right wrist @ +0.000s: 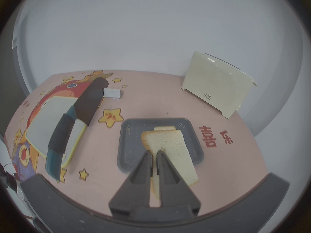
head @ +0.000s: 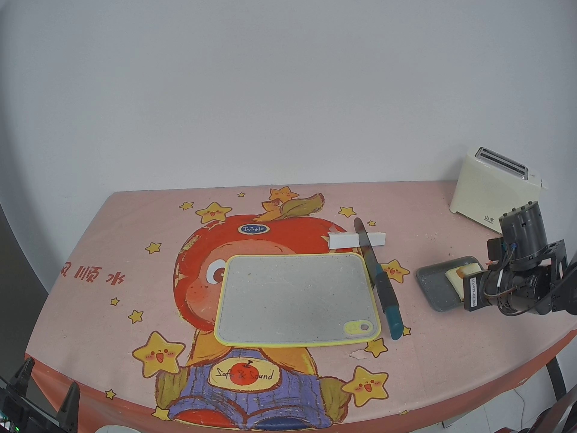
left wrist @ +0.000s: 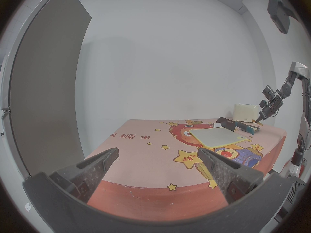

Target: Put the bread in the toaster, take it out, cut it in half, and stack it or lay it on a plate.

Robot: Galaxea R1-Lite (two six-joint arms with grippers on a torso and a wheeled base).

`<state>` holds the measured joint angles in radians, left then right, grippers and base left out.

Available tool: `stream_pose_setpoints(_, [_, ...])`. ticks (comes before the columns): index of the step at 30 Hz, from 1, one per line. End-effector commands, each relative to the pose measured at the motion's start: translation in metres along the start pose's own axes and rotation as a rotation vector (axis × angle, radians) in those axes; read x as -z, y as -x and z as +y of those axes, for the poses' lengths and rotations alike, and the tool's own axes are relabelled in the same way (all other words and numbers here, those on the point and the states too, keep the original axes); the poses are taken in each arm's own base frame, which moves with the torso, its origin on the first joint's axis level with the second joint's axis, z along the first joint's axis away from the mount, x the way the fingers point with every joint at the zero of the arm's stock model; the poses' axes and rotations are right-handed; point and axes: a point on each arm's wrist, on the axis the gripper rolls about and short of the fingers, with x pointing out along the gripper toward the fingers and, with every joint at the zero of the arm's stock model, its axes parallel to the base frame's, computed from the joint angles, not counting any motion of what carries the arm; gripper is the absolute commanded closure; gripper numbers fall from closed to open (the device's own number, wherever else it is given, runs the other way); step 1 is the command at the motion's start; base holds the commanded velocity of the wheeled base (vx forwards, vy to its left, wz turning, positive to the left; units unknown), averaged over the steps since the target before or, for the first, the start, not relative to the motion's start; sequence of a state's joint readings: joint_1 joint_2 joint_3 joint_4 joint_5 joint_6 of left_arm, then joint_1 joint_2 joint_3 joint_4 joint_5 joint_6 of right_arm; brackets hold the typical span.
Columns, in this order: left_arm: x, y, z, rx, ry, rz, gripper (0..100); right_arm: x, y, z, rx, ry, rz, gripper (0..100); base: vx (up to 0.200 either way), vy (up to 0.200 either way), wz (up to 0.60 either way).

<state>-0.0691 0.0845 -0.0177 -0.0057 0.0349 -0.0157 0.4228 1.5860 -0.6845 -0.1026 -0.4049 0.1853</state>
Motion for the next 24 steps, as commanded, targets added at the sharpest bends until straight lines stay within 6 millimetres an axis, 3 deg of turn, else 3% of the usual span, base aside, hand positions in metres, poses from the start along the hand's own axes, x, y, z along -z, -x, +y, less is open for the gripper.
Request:
stream_pose_setpoints(1, [0.005,-0.001,0.0,-0.001,-0.001,0.017,0,0.001,-0.028,0.006,0.019,-0.009,0.017,100,0.0,0.0,0.0])
stream_pose_setpoints(6, [0.005,-0.001,0.0,-0.001,-0.001,0.017,0,0.003,-0.046,0.01,0.027,-0.011,0.017,100,0.0,0.0,0.0])
stream_pose_setpoints(24, [0.005,-0.001,0.0,-0.001,-0.001,0.017,0,0.005,-0.043,0.007,0.036,-0.009,0.017,100,0.0,0.0,0.0])
